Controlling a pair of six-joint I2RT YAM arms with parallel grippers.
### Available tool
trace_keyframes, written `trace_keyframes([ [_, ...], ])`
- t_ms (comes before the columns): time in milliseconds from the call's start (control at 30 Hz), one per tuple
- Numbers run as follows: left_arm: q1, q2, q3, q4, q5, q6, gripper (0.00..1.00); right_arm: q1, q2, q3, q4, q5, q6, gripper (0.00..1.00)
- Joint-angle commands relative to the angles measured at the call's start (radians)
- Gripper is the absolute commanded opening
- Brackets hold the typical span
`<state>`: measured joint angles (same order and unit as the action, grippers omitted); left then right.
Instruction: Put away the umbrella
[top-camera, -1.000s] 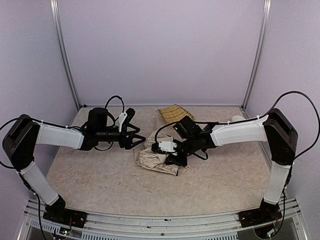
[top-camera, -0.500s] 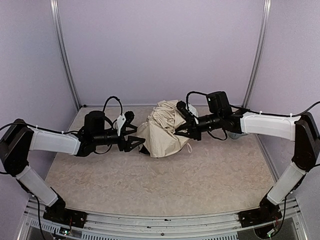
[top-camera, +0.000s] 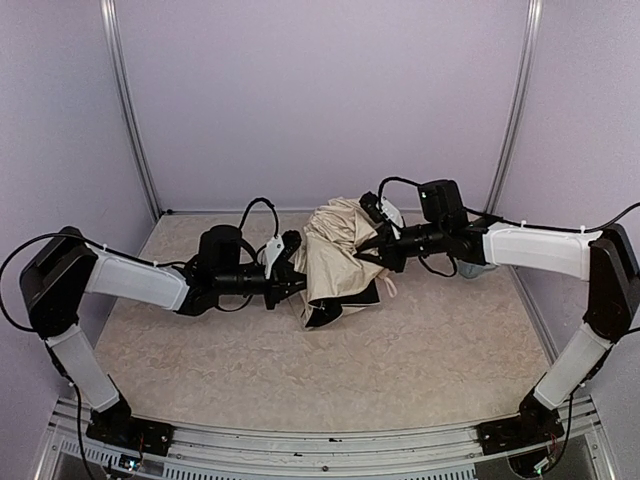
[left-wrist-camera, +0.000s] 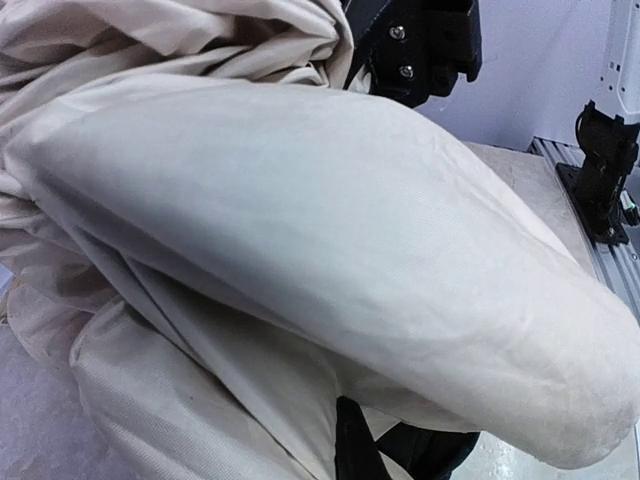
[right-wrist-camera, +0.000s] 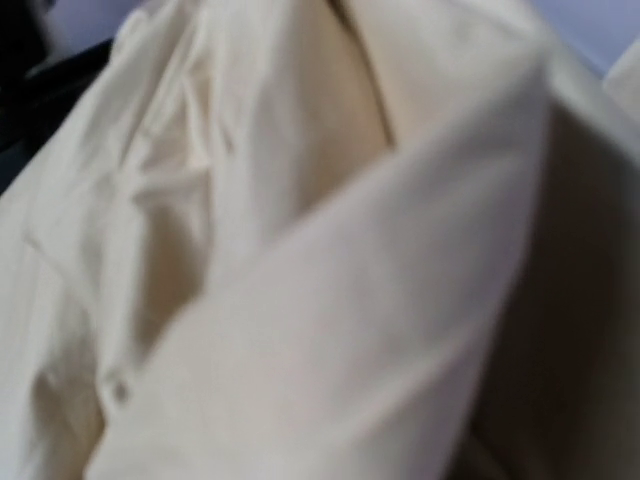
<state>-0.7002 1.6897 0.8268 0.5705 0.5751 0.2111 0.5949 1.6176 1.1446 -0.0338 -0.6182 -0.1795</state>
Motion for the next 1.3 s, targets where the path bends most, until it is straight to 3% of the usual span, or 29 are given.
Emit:
trace_keyframes([
  [0, -0.051, 0.079, 0.109, 0.178, 0.042, -0.149, 0.0, 0.02, 0.004, 0.022, 0.299, 0.027, 0.141, 0.0],
  [167, -0.012, 0.173, 0.212, 0.17, -0.127, -0.37, 0.11, 0.038, 0.043, 0.052, 0.231, 0.038, 0.12, 0.0],
  [333, -0.009, 0.214, 0.171, 0.358, -0.058, -0.497, 0.29, 0.039, 0.034, 0.047, 0.25, 0.082, 0.113, 0.0],
  [500, -0.013, 0.184, 0.158, 0.3, -0.051, -0.4, 0.48, -0.017, 0.017, 0.093, 0.266, 0.039, 0.12, 0.0],
  [700, 0.035, -0.001, -0.007, 0.251, 0.007, -0.131, 0.69, -0.118, -0.016, 0.17, 0.175, -0.284, 0.025, 0.0],
  [800, 0.042, -0.082, -0.074, 0.214, 0.063, 0.015, 0.75, -0.122, -0.032, 0.218, 0.079, -0.34, -0.071, 0.0],
  [1000, 0.056, -0.156, -0.158, 0.205, 0.209, 0.085, 0.78, -0.13, -0.042, 0.292, 0.051, -0.412, -0.101, 0.0],
  [1267, 0.072, -0.136, -0.249, 0.296, 0.242, 0.073, 0.78, -0.13, -0.044, 0.406, -0.034, -0.457, -0.16, 0.0],
])
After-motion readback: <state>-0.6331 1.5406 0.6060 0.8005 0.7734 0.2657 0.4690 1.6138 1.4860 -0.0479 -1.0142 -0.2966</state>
